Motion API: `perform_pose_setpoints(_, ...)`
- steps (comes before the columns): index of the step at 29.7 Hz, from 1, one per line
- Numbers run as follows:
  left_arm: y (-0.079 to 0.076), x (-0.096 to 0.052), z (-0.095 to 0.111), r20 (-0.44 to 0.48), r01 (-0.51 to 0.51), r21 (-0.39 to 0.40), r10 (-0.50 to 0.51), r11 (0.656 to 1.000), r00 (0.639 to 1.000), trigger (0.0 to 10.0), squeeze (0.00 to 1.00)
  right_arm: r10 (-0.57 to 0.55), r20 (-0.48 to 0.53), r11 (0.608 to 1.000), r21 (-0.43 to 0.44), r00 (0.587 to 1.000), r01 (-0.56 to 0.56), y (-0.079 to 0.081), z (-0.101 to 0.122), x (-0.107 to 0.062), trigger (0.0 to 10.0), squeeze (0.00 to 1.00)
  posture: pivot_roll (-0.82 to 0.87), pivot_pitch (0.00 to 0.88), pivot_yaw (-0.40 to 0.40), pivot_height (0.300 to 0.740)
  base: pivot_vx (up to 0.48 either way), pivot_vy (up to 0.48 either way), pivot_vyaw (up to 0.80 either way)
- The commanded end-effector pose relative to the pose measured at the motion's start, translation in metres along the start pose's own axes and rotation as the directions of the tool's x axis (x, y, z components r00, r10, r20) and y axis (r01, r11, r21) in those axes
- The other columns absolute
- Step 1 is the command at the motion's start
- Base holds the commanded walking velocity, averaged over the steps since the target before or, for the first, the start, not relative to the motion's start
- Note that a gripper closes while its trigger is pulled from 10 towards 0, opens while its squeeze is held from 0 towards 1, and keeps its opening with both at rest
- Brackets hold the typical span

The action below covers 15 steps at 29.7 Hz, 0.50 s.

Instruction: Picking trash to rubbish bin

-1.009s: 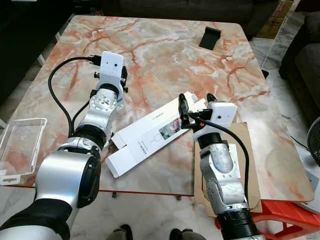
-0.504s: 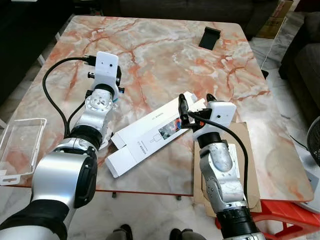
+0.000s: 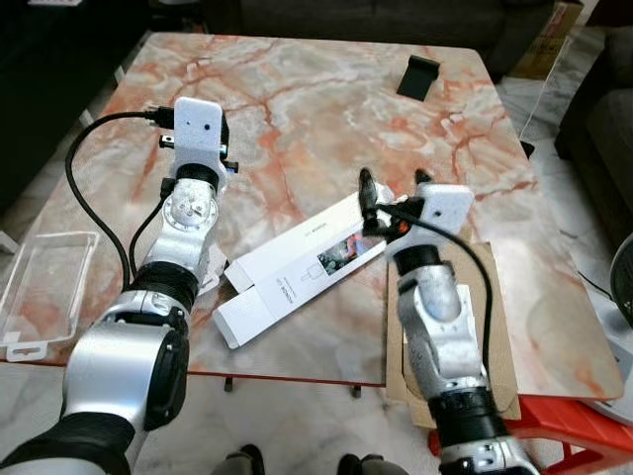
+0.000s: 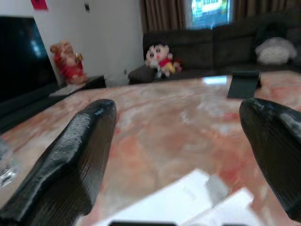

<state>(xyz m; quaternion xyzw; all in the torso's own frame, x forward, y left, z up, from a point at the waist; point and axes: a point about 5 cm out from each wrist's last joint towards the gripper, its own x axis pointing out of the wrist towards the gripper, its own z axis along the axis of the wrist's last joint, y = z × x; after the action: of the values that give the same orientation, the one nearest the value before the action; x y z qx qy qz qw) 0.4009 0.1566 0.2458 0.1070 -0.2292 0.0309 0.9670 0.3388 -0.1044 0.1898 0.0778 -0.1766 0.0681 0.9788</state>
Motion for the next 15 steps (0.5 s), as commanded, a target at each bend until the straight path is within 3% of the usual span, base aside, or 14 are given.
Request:
perform_pose_setpoints(1, -0.002, -0.001, 0.007, 0.050, 0.010, -0.016, -0.009, 1.000, 0.999, 10.0, 0.00, -0.027, 0.003, 1.000, 0.006, 1.000, 0.027, -0.005, 0.000, 0.002, 10.0, 0.00, -0.07, 0.099, -0.007, 0.740, 0.000, 0.000, 0.00)
perform_pose_setpoints(7, -0.004, -0.019, -0.003, 0.030, 0.009, -0.020, -0.008, 1.000, 1.000, 10.0, 0.00, -0.039, 0.035, 0.999, -0.020, 0.999, 0.039, -0.013, 0.007, 0.005, 10.0, 0.00, -0.07, 0.056, 0.007, 0.740, 0.000, 0.000, 0.00)
perform_pose_setpoints(11, -0.008, -0.028, 0.002, 0.093, 0.010, -0.037, -0.007, 0.999, 0.996, 10.0, 0.00, -0.042, 0.046, 0.999, -0.023, 0.998, 0.043, -0.015, 0.008, 0.007, 10.0, 0.00, -0.07, 0.036, 0.011, 0.740, 0.000, 0.000, 0.00)
perform_pose_setpoints(15, -0.010, -0.028, 0.013, 0.174, 0.001, -0.025, 0.004, 1.000, 0.985, 10.0, 0.00, -0.034, 0.050, 0.999, -0.026, 0.998, 0.036, -0.013, 0.007, 0.009, 10.0, 0.00, -0.09, 0.019, 0.015, 0.740, 0.000, 0.000, 0.00)
